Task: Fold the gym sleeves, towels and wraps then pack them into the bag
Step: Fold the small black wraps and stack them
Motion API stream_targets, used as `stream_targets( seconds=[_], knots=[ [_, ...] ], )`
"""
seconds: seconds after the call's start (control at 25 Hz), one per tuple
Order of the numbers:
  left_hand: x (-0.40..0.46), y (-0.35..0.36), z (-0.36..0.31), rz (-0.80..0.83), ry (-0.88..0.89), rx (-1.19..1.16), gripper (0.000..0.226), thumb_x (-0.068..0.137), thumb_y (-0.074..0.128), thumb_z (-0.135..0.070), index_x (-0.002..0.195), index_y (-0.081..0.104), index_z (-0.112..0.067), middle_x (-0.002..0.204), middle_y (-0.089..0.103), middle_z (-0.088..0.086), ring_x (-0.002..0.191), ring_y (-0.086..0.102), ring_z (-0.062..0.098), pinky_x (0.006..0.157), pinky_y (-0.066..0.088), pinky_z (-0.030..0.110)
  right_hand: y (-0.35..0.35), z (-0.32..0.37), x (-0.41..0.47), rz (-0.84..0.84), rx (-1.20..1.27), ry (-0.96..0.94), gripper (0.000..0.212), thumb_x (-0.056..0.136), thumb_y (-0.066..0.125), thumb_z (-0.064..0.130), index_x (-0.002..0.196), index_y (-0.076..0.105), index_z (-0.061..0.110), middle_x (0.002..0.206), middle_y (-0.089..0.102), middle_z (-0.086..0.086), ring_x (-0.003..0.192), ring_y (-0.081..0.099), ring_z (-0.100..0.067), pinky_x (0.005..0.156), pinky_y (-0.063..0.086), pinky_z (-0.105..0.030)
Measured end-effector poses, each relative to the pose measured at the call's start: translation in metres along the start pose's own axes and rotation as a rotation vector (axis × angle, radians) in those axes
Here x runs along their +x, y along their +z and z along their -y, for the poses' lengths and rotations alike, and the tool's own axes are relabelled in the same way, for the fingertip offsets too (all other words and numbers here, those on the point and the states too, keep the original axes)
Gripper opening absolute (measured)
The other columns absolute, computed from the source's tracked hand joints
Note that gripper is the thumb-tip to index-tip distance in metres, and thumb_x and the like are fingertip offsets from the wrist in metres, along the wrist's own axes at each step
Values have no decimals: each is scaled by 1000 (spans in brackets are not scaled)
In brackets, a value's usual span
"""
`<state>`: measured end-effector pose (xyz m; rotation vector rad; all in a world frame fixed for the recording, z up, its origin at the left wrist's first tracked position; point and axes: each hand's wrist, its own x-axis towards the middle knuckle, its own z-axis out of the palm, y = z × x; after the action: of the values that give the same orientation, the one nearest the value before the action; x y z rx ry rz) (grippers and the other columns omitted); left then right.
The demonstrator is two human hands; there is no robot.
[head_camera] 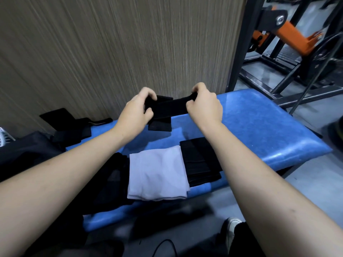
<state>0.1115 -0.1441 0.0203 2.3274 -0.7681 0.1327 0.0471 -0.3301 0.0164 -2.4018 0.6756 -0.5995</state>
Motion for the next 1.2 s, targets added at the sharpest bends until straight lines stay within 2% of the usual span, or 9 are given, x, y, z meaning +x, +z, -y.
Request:
stream_targets(
  seconds=[0.16,0.28,0.48,0.64,0.84,0.96,1.04,1.12,1.2],
  knots=[
    [5,3,10,58,80,141,28,91,50,-1,96,69,-20,97,55,0,73,46,5,66,30,16,9,-8,3,67,-105,-194,33,88,45,2,111,56,23,92,61,-6,77,54,-30,62,43,-36],
    [6,2,11,73,44,47,28,86,54,-1,97,67,-24,99,51,-6,69,47,4,65,34,10,12,-14,5,66,-176,-228,30,91,45,2,108,61,21,100,59,-4,84,55,-27,65,39,-35],
    [6,3,8,62,9,-196,28,81,68,-3,90,54,-25,81,47,-13,59,40,3,60,34,22,15,-18,6,81,-200,-259,25,92,51,5,111,60,20,103,55,-6,89,57,-28,63,37,-34],
    [8,3,2,107,-7,-416,29,78,66,-5,93,55,-28,95,58,-4,73,53,25,66,45,41,22,-17,5,108,-177,-283,26,92,56,11,117,58,19,110,52,-8,97,55,-29,66,38,-35],
    [9,7,-3,103,-17,-507,34,81,62,4,93,55,-26,97,57,1,76,55,23,68,48,46,26,-16,7,237,44,-278,32,91,65,20,122,61,22,117,54,-5,108,51,-25,90,47,-40],
    [11,8,4,45,-51,-411,30,78,66,-5,94,55,-28,96,58,-2,81,55,18,72,50,49,20,-11,5,301,308,-237,27,87,56,2,108,66,16,94,69,-5,85,64,-21,78,53,-37],
    [11,12,6,25,-75,-366,28,80,69,-5,97,55,-23,92,57,-7,76,52,10,67,46,34,15,-6,3,383,472,-177,38,79,47,-9,104,64,13,84,72,-9,72,67,-17,64,50,-27],
    [11,16,5,20,-81,-336,29,80,70,-6,98,55,-23,95,58,-6,79,54,8,70,44,27,11,-2,2,448,575,-135,38,77,46,-6,106,64,11,82,68,-14,71,65,-15,61,48,-25],
    [10,18,5,25,-93,-339,30,78,71,-12,96,55,-29,107,61,3,92,60,18,76,52,36,12,-2,1,492,633,-113,32,80,52,2,108,63,13,83,63,-12,76,62,-16,61,50,-31]
  ],
)
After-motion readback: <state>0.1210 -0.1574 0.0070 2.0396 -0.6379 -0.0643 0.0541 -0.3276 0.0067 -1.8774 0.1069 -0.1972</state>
